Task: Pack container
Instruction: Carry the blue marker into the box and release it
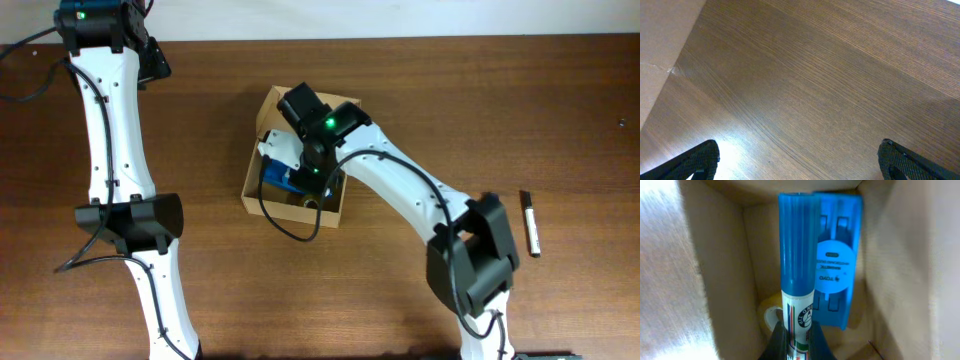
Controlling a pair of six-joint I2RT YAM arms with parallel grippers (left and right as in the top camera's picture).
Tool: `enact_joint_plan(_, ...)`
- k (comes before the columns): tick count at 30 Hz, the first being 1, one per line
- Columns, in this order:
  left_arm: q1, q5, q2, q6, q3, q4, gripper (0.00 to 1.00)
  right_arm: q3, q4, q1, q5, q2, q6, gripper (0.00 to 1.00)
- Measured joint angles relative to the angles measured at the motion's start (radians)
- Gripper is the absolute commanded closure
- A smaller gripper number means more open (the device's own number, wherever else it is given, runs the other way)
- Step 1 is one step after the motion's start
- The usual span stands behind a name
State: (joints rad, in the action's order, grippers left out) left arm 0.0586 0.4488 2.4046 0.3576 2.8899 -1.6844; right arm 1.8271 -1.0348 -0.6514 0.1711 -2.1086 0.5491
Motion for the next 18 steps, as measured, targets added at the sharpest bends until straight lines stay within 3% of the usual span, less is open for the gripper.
enact_joint_plan(9, 0.0, 0.0, 0.0, 0.0, 0.0, 0.0, 0.0, 0.0, -0.021, -0.006, 0.0, -0.049, 0.009, 0.96)
enact_joint_plan(10, 0.0, 0.0, 0.0, 0.0, 0.0, 0.0, 0.0, 0.0, -0.022, -0.006, 0.0, -0.052, 0.008, 0.92)
enact_joint_plan(12, 0.0, 0.0, 0.0, 0.0, 0.0, 0.0, 0.0, 0.0, -0.025, -0.006, 0.0, -0.06, 0.003, 0.67)
enact_joint_plan(13, 0.0, 0.0, 0.0, 0.0, 0.0, 0.0, 0.0, 0.0, -0.026, -0.006, 0.0, -0.063, 0.003, 0.63)
enact_joint_plan(18, 0.0, 0.0, 0.0, 0.0, 0.0, 0.0, 0.0, 0.001, -0.026, -0.006, -0.03, -0.068, -0.001, 0.7)
